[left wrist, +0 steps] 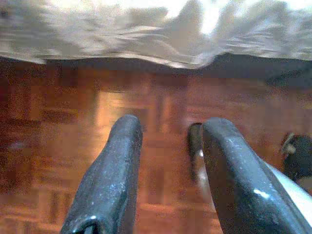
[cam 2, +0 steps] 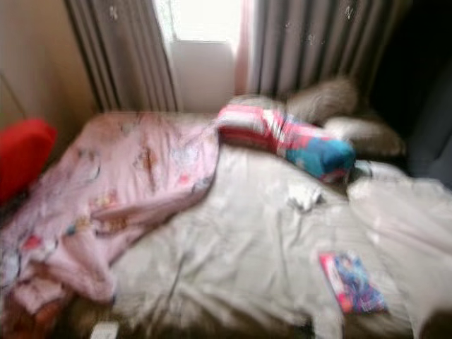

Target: Clean up the room

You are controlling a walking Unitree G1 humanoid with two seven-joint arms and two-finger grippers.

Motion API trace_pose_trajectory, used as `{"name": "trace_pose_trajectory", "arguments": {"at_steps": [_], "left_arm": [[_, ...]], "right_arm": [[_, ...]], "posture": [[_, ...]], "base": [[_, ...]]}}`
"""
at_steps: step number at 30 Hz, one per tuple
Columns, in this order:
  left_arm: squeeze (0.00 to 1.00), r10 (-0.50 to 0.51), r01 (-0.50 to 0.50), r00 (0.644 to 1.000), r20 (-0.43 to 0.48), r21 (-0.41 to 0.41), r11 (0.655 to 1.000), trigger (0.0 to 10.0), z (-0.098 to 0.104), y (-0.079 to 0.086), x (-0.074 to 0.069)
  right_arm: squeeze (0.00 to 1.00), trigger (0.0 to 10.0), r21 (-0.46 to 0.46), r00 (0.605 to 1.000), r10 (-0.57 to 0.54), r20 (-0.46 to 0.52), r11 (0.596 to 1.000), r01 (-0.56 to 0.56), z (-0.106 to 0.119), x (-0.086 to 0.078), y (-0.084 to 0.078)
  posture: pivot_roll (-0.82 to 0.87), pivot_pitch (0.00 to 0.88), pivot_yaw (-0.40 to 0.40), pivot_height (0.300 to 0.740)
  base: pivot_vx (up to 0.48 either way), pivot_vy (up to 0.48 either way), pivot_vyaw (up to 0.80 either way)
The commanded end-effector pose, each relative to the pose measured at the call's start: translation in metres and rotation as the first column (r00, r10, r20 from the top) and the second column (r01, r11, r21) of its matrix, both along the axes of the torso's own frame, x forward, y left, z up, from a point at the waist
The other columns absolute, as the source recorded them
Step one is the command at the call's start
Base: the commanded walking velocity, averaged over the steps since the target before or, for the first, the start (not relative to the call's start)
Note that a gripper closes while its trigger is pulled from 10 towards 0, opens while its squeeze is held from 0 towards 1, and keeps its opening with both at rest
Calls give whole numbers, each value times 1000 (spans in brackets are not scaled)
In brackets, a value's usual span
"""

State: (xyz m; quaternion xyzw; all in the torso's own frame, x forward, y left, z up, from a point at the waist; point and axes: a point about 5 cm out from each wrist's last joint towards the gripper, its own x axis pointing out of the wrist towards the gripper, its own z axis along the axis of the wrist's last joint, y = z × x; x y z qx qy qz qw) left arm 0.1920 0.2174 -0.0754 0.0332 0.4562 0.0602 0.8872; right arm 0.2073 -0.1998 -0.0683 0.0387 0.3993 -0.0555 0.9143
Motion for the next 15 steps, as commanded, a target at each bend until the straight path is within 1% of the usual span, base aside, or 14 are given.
{"name": "trace_pose_trajectory", "arguments": {"at_steps": [1,5,7,8,10,12,15], "left_arm": [[0,-16,16,1000,5,-3,1000,10000,1,-8,5],[0,-16,16,1000,15,-2,1000,10000,3,-7,9],[0,-13,13,1000,20,1,1000,10000,5,-3,11],[0,-8,8,1000,23,5,1000,10000,6,3,11],[0,-5,4,1000,23,9,1000,10000,7,8,10],[0,2,-2,1000,18,14,1000,10000,7,16,5],[0,5,-5,1000,13,16,1000,10000,6,19,2]], "right_arm": [[0,10000,-19,1000,-15,-14,1000,15,-1,-4,-10],[0,10000,-18,1000,-16,-13,1000,16,-1,-4,-10],[0,10000,-17,1000,-16,-12,1000,16,0,-4,-9],[0,10000,-17,1000,-17,-12,1000,17,0,-3,-9],[0,10000,-17,1000,-16,-12,1000,16,0,-3,-9],[0,10000,-16,1000,-17,-13,1000,17,0,-3,-9],[0,10000,-17,1000,-15,-14,1000,15,0,-3,-9]], "posture": [[-67,50,3,740],[-66,55,3,740],[-65,57,3,740],[-65,59,4,740],[-65,60,4,740],[-65,61,4,740],[-64,62,5,740]], "base": [[0,472,0],[0,471,0],[0,469,0],[0,469,0],[0,472,0],[0,469,0],[0,469,0]]}}
